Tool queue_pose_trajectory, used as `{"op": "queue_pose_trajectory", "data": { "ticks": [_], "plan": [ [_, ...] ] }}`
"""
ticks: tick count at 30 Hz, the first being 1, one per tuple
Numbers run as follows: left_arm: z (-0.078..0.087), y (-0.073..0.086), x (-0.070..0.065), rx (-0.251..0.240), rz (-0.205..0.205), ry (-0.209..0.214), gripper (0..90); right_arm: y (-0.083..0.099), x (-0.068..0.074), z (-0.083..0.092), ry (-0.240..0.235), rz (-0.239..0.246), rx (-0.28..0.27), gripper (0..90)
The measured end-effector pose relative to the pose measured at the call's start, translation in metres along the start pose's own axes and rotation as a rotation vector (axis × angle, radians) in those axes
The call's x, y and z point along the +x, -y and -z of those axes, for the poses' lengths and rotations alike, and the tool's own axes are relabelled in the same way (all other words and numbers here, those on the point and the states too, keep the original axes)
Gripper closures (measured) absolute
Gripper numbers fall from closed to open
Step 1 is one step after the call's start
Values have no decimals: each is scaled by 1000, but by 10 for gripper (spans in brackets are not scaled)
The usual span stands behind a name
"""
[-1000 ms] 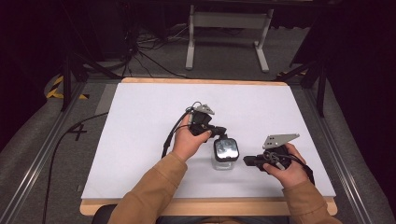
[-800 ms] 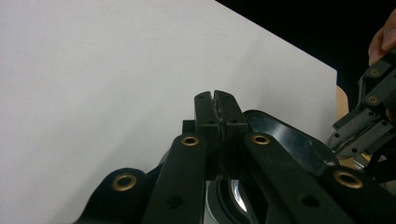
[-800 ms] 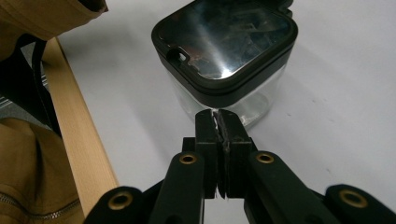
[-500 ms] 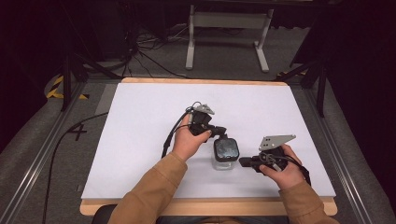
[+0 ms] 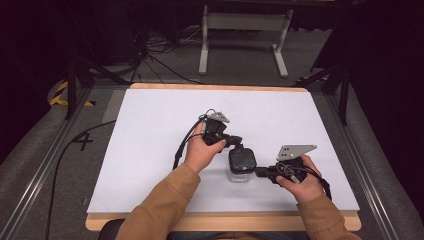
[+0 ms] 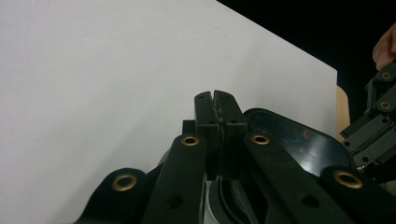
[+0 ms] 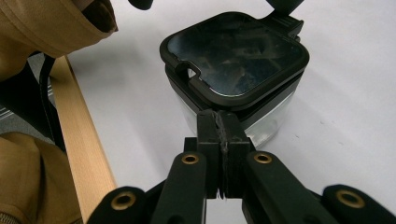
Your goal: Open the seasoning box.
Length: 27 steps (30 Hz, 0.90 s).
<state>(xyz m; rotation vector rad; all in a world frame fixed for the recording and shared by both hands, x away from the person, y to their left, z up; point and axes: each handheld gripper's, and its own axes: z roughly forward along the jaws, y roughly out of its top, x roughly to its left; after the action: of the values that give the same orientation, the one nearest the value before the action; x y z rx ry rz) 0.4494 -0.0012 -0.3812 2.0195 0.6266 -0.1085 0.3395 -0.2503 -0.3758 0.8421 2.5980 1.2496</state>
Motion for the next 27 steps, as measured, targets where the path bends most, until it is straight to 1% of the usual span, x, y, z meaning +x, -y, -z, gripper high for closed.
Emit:
{"op": "queue_pose_trajectory", "data": {
  "ticks": [3,4,5,7,8,12,13,14,15,16,17,19,20,21,23,24,27],
  "plan": [
    [1,-1,-2,10,-10,-18,887,0,0,0,1,1,-5,896],
    [2,-1,-3,11,-5,-23,840,0,0,0,0,2,-5,896],
    [3,-1,-4,5,-5,-28,805,-1,1,1,-1,3,-7,897],
    [9,-2,-6,-14,-5,-31,804,-1,1,1,-1,4,-8,897],
    [9,-2,-6,-14,-5,-31,800,-1,1,1,-3,5,-9,897],
    [29,-3,-9,-48,-12,-53,803,-4,0,3,-1,10,-23,897],
    [33,-3,-10,-48,-17,-54,804,-5,0,3,0,13,-27,898],
    [37,-2,-12,-55,-10,-57,807,-6,0,3,-1,14,-29,898],
    [41,-2,-13,-54,-16,-59,813,-7,0,4,-1,18,-34,898],
    [41,-2,-13,-54,-16,-59,819,-8,0,4,-1,20,-36,898],
    [48,0,-16,-65,-18,-57,825,-10,0,4,0,24,-40,898],
    [51,1,-18,-66,-25,-56,831,-13,-1,5,0,31,-49,898],
    [57,4,-24,-58,-32,-52,837,-15,-1,5,0,35,-52,899],
    [57,4,-24,-58,-32,-52,841,-15,-1,5,0,35,-52,899],
    [67,8,-32,-66,-31,-49,852,-20,-2,5,1,47,-67,899],
    [67,8,-32,-66,-31,-49,854,-21,-3,5,-1,47,-69,898],
    [75,11,-38,-65,-33,-47,862,-24,-4,5,-2,55,-80,899]
  ]
}}
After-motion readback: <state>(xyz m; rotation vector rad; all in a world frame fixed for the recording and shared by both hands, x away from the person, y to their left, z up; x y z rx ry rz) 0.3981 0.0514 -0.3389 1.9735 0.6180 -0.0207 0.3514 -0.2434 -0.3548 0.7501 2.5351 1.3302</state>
